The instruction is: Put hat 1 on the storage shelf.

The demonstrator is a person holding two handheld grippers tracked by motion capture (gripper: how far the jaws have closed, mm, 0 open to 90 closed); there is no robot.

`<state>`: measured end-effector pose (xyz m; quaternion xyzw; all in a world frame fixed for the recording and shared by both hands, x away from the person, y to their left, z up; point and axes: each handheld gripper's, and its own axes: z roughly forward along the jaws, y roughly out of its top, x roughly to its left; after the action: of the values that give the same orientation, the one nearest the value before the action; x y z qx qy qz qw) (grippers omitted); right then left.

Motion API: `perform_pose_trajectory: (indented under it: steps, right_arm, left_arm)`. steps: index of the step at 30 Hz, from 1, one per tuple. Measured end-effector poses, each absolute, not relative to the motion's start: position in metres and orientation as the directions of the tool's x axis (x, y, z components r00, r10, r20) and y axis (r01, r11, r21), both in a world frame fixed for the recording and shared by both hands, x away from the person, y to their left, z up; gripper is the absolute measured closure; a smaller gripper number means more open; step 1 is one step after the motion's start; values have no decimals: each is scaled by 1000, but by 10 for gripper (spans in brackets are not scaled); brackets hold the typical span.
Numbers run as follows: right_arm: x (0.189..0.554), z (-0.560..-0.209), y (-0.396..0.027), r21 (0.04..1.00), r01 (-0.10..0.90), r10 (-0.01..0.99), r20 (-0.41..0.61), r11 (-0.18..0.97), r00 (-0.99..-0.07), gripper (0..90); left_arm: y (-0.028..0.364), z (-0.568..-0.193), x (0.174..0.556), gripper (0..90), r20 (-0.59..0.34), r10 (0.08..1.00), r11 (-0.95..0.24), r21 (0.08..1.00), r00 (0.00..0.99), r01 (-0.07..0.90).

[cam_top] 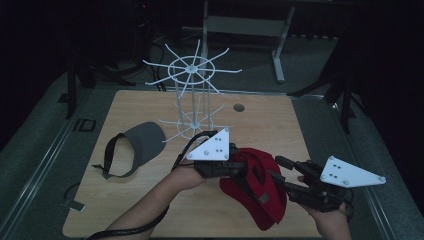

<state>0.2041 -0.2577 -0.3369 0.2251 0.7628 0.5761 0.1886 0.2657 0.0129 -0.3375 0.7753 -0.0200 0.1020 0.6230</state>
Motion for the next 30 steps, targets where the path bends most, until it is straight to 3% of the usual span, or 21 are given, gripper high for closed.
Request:
perform_pose_trajectory:
  steps: [3, 9, 11, 23, 27, 30]
  right_arm:
    - [207, -335, -255, 962, 119, 553, -38, 244, -832, 561]
    - [206, -334, -250, 951, 111, 514, -57, 290, -856, 824]
    - [206, -333, -249, 951, 112, 517, -56, 287, -854, 867]
    - [199, -322, -255, 961, 87, 578, -84, 263, -812, 879]
    - [200, -320, -261, 967, 93, 585, -66, 238, -808, 879]
    - [199, -316, -265, 970, 82, 596, -72, 228, -800, 879]
  left_arm:
    - [13, -337, 265, 848, 184, 86, -218, 963, 979, -162]
    - [13, -338, 266, 847, 180, 80, -214, 964, 980, -159]
    - [14, -338, 266, 845, 176, 83, -216, 964, 981, -154]
    - [21, -337, 263, 819, 174, 104, -203, 967, 979, -150]
    - [26, -337, 265, 783, 153, 121, -201, 971, 981, -127]
    - [29, -338, 264, 701, 167, 129, -228, 964, 977, -135]
